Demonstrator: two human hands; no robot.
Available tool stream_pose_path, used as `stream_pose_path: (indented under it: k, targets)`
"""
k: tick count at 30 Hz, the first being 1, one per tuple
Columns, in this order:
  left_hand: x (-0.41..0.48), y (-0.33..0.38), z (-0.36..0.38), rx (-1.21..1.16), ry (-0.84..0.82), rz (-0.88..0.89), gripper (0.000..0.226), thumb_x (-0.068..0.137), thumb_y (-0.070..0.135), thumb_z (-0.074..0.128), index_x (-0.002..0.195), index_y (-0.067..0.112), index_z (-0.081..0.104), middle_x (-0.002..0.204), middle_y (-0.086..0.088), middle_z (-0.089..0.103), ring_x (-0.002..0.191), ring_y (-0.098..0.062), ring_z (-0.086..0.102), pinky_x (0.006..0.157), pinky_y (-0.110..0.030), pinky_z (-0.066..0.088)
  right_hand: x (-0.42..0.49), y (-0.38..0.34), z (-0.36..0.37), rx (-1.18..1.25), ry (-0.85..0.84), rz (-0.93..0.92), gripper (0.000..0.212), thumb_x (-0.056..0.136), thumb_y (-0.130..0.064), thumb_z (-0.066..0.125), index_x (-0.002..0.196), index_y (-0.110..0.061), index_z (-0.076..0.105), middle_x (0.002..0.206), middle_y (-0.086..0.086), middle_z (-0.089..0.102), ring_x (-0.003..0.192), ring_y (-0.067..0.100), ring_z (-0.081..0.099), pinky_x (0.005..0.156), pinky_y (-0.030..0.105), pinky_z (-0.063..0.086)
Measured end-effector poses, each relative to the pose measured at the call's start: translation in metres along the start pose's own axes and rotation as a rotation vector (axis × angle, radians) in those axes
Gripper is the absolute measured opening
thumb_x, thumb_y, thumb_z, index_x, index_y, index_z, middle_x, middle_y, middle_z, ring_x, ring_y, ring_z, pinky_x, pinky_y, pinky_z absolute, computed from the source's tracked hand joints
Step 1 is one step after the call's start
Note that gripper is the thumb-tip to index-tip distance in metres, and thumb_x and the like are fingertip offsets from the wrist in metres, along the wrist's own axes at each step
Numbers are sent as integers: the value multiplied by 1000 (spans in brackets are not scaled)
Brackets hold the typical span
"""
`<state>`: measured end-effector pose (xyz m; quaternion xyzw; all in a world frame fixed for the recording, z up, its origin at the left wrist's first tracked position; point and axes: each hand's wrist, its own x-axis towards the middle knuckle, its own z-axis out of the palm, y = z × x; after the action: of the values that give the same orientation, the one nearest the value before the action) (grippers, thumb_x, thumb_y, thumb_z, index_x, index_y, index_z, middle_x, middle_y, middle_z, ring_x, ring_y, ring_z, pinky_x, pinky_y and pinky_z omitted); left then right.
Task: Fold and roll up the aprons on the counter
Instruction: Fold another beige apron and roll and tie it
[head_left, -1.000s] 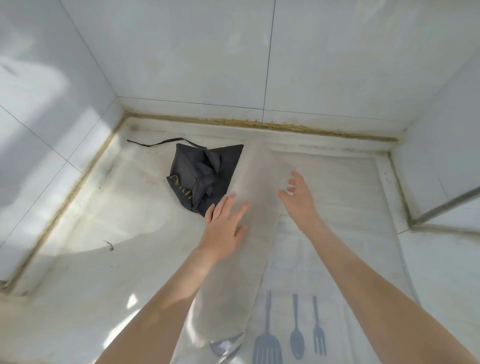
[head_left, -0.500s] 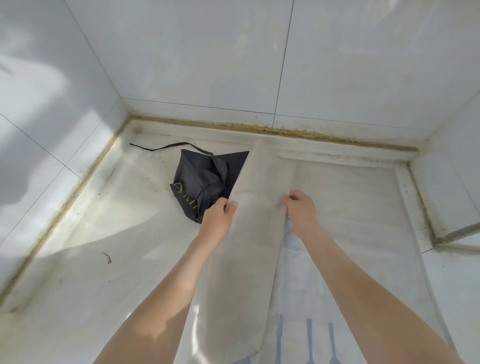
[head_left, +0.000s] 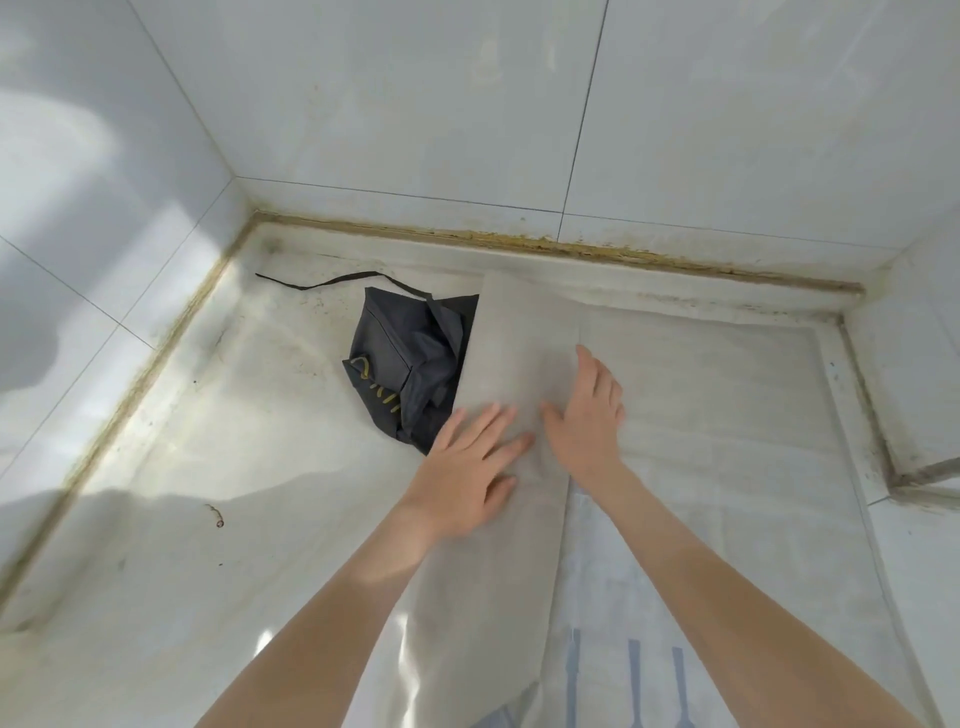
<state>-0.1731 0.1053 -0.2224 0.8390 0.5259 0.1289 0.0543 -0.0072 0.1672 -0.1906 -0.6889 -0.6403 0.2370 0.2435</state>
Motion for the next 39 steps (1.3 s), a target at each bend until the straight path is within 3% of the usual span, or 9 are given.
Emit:
stream_pose_path:
  k: [5,8,11,14,20,23,28,32,39]
  targets:
    - [-9,-6,11,44,-218,-124,59,102,48,10,145,21,39,151,-7,39,139,-21,36,114,-40,17,-72,12,23,-211,38,-392,46,82,-32,45,125,-16,48,119,5,58,109,25,53,90,32,31]
    - [-5,-4,6,45,-252,-189,64,102,47,3,146,17,37,151,-10,37,139,-24,36,115,-37,12,-93,34,32,-399,-101,-537,50,93,-39,39,136,-15,44,134,8,52,123,24,49,101,38,30]
    - [-12,2,3,1,-226,-266,74,92,56,-5,153,17,11,159,-4,0,147,-16,-1,113,-25,-17,-87,40,32,-551,-144,-540,57,95,-46,31,142,-16,40,142,7,49,130,25,46,106,45,26]
    - [-34,5,-3,-69,-271,-308,80,83,58,-4,152,18,-5,155,3,-20,140,-7,-24,113,-25,-21,-82,34,28,-612,-169,-459,60,91,-48,29,143,-18,34,141,6,50,130,25,47,107,47,22]
    - [-95,13,-30,-12,-445,-228,76,84,56,2,154,24,0,155,1,-26,142,-15,-27,119,-40,-10,-124,10,26,-431,-57,-714,43,81,-24,42,122,-14,43,113,8,61,99,27,58,87,36,33]
    - [-124,19,-34,51,-363,-109,69,88,51,14,150,24,27,161,-3,1,146,-20,-11,120,-44,-1,-157,5,19,-229,-257,-936,36,85,-41,48,110,-15,45,101,5,60,93,20,47,81,31,32]
    - [-146,30,-39,93,-486,-303,79,79,65,-10,152,34,-4,161,5,-10,147,-14,-11,116,-37,-9,-201,13,9,-276,-709,-1032,53,83,-55,51,121,-18,51,115,-4,52,104,14,36,92,29,24]
    - [-141,43,-39,161,-525,-395,67,88,57,-8,150,32,-13,160,2,-15,147,-19,-13,118,-39,-7,-218,17,14,-288,-507,-1067,14,82,-25,48,90,-22,59,86,-6,57,83,16,50,78,28,32]
    - [-141,55,-41,156,-557,-451,54,104,39,13,150,32,-15,158,-5,-22,146,-24,-18,118,-45,-9,-229,28,12,-133,-451,-950,18,88,-16,45,80,-17,61,78,-5,53,79,12,43,76,22,31]
